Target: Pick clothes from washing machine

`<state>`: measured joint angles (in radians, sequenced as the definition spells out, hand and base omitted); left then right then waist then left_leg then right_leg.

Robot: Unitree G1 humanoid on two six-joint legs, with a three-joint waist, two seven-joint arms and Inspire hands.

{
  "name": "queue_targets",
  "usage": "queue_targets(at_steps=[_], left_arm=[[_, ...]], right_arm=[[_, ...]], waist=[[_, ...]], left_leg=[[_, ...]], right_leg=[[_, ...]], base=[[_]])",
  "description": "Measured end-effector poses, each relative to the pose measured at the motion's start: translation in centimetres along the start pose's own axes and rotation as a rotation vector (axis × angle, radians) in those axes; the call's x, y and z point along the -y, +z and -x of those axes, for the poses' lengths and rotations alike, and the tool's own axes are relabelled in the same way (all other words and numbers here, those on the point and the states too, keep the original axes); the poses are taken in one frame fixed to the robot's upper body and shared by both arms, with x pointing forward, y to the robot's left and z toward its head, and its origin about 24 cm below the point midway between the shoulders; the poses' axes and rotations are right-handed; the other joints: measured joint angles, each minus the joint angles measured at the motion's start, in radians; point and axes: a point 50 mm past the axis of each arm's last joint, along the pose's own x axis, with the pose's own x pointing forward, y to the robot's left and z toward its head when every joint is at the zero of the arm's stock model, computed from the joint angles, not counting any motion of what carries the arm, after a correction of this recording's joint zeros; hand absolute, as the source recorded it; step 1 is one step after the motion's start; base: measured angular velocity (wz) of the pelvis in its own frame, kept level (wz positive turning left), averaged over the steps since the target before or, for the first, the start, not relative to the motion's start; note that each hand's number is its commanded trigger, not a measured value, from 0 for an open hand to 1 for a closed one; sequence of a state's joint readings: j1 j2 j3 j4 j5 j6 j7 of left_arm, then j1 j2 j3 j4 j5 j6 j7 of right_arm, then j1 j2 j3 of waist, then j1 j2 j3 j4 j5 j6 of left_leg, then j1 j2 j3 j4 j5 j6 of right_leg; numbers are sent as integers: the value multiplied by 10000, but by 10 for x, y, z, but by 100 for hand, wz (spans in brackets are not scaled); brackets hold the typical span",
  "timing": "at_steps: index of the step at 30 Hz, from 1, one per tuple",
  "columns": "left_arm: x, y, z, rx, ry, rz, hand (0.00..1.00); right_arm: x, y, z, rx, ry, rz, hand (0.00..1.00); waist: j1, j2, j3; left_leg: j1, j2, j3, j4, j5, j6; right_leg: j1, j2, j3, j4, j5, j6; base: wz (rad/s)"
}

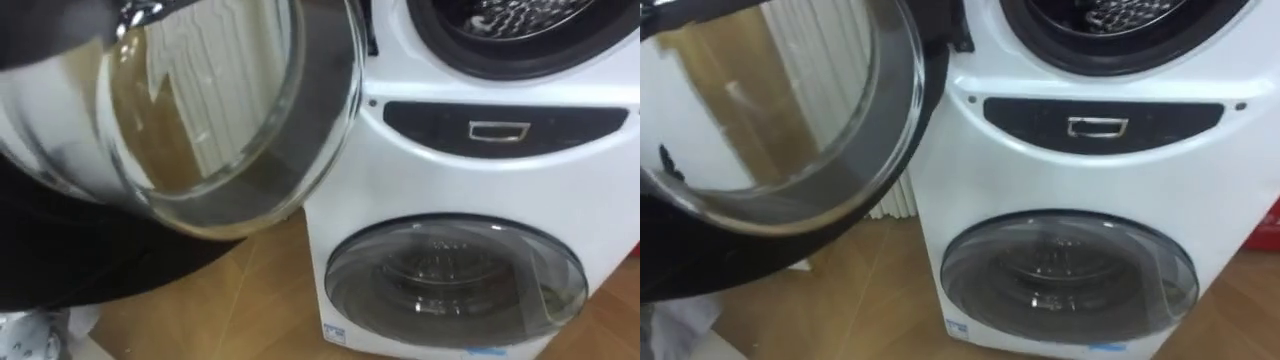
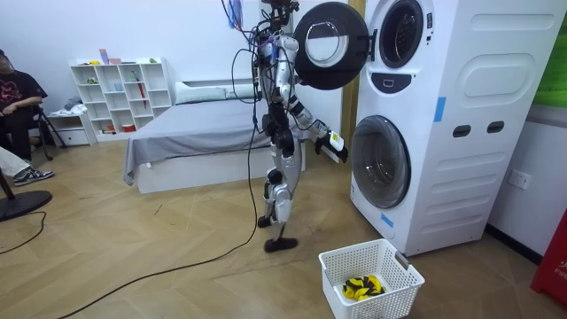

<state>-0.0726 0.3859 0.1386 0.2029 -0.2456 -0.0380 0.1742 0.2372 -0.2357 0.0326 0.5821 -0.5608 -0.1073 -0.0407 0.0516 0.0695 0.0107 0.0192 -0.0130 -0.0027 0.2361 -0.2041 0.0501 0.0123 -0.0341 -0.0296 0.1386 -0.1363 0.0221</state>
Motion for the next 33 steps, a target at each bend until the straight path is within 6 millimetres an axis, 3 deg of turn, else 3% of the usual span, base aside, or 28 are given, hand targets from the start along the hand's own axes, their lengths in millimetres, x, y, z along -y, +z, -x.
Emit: queue_targets(at_steps=[1, 4, 9, 21, 27, 33], left_arm=[[4, -3, 1, -186, -287, -344, 0], [13, 2, 2, 26, -1028, -606, 0], [37, 8, 6, 436, -2637, -1320, 0], [65, 21, 17, 1264, -3956, -2396, 0], [87, 24, 26, 1465, -5242, -2247, 0], [113, 19, 39, 1301, -6474, -1735, 0]], right_arm=[[-2, -6, 3, -262, 86, 90, 0], [0, -8, 0, -516, 161, 55, 0], [-7, 2, -9, -362, 713, 79, 0], [-11, 9, -10, -151, 1123, 244, 0], [-13, 14, -14, -61, 1256, 254, 0], [-9, 19, -18, -30, 1164, 292, 0]], waist=[[-207, 30, -16], [-272, 34, -26], [-416, -88, -1], [-441, -85, 16], [-829, 163, -25], [-1112, 118, -11]], left_leg=[[111, 5, -55, -29, 9, -36], [171, 20, 278, -255, 10, -36], [88, -40, 244, -115, 12, 21], [-78, -185, 344, -8, 72, 182], [322, -168, 688, -383, 101, 230], [662, -125, 1061, -701, 94, 229]], right_leg=[[89, -7, -282, 122, 243, -88], [107, 36, -323, 143, 203, -75], [84, -12, -506, 355, 214, -22], [-38, -139, -358, 327, 322, 134], [33, -140, -279, 479, 341, 189], [45, -86, -274, 469, 325, 182]], base=[[45], [35], [8], [-1], [-18], [-22]])
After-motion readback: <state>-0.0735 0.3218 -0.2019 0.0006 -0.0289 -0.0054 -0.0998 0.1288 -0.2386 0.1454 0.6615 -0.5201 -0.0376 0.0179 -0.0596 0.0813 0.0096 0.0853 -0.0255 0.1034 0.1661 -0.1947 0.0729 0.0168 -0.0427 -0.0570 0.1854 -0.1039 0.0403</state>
